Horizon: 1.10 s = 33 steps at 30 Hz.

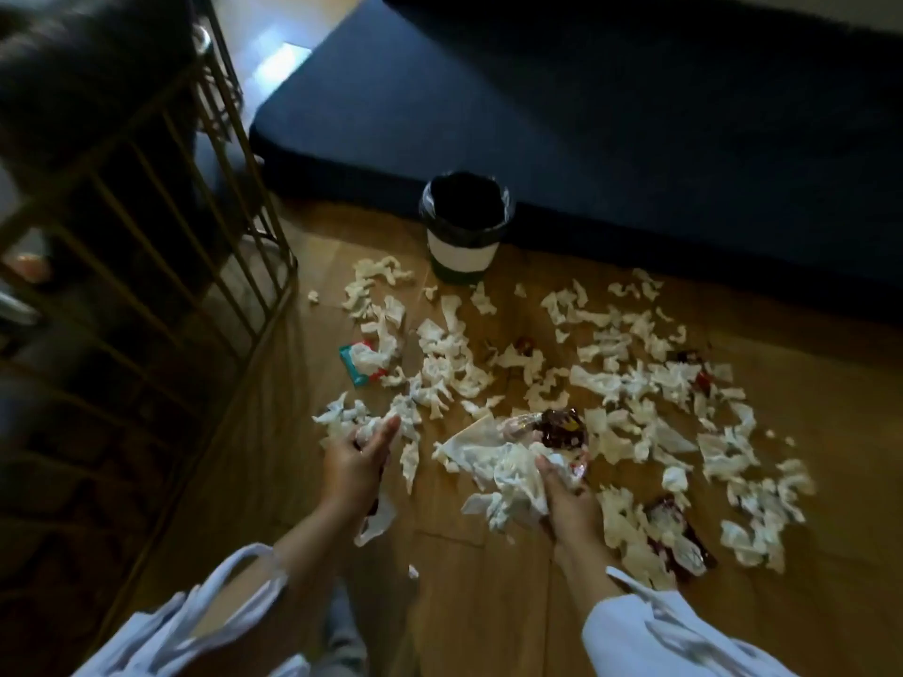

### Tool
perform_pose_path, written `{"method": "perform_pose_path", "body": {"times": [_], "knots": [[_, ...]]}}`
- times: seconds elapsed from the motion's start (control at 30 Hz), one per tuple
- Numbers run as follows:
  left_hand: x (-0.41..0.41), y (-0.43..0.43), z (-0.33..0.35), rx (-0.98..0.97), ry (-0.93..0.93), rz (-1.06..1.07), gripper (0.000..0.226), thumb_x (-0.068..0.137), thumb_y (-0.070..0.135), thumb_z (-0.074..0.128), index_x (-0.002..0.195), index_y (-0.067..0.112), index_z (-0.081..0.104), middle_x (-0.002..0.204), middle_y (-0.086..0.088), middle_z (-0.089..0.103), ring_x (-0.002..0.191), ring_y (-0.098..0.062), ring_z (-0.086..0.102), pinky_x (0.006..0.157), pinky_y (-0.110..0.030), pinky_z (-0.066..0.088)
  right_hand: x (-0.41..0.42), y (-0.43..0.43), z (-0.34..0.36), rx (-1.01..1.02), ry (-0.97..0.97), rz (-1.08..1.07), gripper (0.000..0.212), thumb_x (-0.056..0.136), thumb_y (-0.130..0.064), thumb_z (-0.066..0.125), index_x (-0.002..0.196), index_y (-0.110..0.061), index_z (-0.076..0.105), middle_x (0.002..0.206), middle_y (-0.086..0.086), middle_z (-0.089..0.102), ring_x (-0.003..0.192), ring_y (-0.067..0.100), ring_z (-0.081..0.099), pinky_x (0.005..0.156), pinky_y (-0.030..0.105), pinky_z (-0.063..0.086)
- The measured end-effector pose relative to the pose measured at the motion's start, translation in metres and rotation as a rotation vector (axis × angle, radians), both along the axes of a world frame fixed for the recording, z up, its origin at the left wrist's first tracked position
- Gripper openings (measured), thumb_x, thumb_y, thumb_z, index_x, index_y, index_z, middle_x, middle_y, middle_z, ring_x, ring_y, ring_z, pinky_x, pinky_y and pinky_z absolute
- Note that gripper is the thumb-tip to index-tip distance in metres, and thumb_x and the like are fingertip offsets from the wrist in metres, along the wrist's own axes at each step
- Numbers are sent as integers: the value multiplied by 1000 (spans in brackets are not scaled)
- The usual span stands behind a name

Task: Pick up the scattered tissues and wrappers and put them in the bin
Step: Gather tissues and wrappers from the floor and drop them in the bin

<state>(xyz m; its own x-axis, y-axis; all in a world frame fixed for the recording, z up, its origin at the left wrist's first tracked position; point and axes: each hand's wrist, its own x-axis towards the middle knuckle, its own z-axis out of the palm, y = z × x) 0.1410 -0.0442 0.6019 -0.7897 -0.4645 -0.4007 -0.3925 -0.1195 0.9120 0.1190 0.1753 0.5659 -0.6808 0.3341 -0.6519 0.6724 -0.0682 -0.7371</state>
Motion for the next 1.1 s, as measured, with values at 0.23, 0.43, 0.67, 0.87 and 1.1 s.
{"method": "perform_pose_path", "body": {"times": [0.23,0.43,0.67,0.87,1.1], "knots": [[-93,-45,42,2,5,-60,34,85,24,63,57,12,48,43,4,45,35,-3,41,37,-14,33,-84,-45,30,-39,34,-35,43,74,-38,74,101,-6,62,94,14,68,87,30,64,82,43,55],[-188,-86,63,13,0,-106,32,88,24,61,62,11,48,43,1,43,31,-5,38,31,-14,29,-163,-74,37,-149,53,-123,38,79,-30,70,107,-5,63,100,15,67,89,28,64,77,36,53],[-315,-106,51,41,-87,-76,39,85,37,62,61,11,43,46,-2,37,30,-9,30,35,-19,26,-298,-93,24,-203,35,-141,54,76,-34,73,117,-5,55,105,13,64,94,29,62,82,39,53],[-451,-101,18,98,-83,-17,39,83,40,63,64,12,44,45,-1,41,31,-9,33,34,-19,27,-456,-104,-14,-203,-3,-95,61,70,-39,76,118,-5,57,114,16,64,101,33,62,94,50,49],[-619,-92,-56,164,-194,106,46,82,48,62,58,12,45,35,5,35,30,-10,26,36,-15,22,-647,-116,-98,-187,14,-92,56,80,-29,71,124,-4,48,118,17,59,107,33,57,95,45,47]]}}
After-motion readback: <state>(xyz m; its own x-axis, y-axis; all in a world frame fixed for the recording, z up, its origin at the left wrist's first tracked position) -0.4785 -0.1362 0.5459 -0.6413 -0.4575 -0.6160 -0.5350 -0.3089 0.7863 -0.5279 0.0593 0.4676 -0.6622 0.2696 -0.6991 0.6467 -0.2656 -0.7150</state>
